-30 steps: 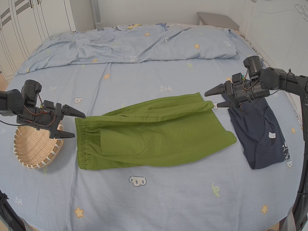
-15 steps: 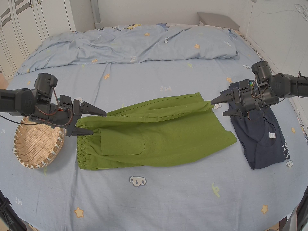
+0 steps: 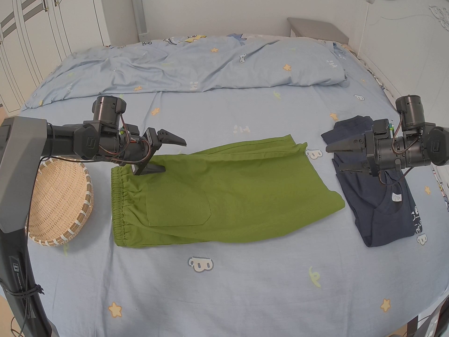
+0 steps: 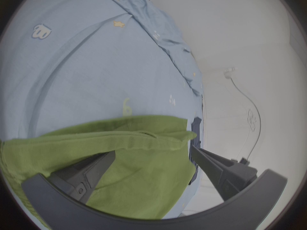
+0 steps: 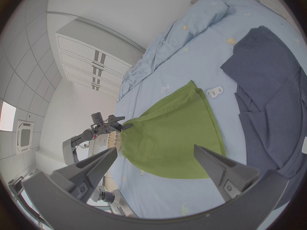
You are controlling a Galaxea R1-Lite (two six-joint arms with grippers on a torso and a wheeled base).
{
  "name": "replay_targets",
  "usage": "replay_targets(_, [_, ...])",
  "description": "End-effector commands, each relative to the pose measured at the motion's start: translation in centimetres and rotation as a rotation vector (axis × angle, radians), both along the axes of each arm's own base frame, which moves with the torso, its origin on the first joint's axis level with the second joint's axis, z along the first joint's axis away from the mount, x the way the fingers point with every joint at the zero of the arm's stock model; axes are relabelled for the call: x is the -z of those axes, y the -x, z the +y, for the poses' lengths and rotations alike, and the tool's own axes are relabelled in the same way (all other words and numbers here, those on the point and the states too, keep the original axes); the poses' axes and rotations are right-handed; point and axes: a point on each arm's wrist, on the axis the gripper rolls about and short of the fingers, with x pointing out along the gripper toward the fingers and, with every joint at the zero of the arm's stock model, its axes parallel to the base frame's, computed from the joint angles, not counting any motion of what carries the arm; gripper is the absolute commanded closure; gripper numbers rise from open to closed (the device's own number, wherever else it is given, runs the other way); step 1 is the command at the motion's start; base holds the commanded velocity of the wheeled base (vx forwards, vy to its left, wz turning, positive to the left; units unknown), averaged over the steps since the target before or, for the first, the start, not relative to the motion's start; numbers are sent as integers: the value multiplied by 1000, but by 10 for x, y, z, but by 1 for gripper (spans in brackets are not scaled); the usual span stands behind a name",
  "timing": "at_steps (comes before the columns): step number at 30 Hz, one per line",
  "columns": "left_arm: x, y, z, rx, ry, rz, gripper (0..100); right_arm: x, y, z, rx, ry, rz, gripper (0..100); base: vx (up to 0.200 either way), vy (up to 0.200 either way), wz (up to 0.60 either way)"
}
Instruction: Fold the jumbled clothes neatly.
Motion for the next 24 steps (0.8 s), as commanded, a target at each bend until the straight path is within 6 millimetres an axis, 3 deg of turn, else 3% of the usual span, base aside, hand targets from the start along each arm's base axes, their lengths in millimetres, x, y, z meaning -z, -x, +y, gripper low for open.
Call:
replay_targets(1, [19,-26,9,-63,26,25,0,-16,14,-4,9,-12,-49,0,0,0,0])
replay_targets(16, [13,-30,13,-138,15,15,0,-16,15,-3,5,-11,-48,0,0,0,0])
replay_targets(18, [2,-25,12,-135,18,-2,0,-15,15,-2,2,-11,-47,0,0,0,0])
replay_targets(20, [-18,-9,14,-133,24,-24,0,-15,15,0,-3,-10,-48,0,0,0,0])
replay_targets(24, [-36,22,20,-134,26,-20,0,-16,16,0,-5,-10,-48,0,0,0,0])
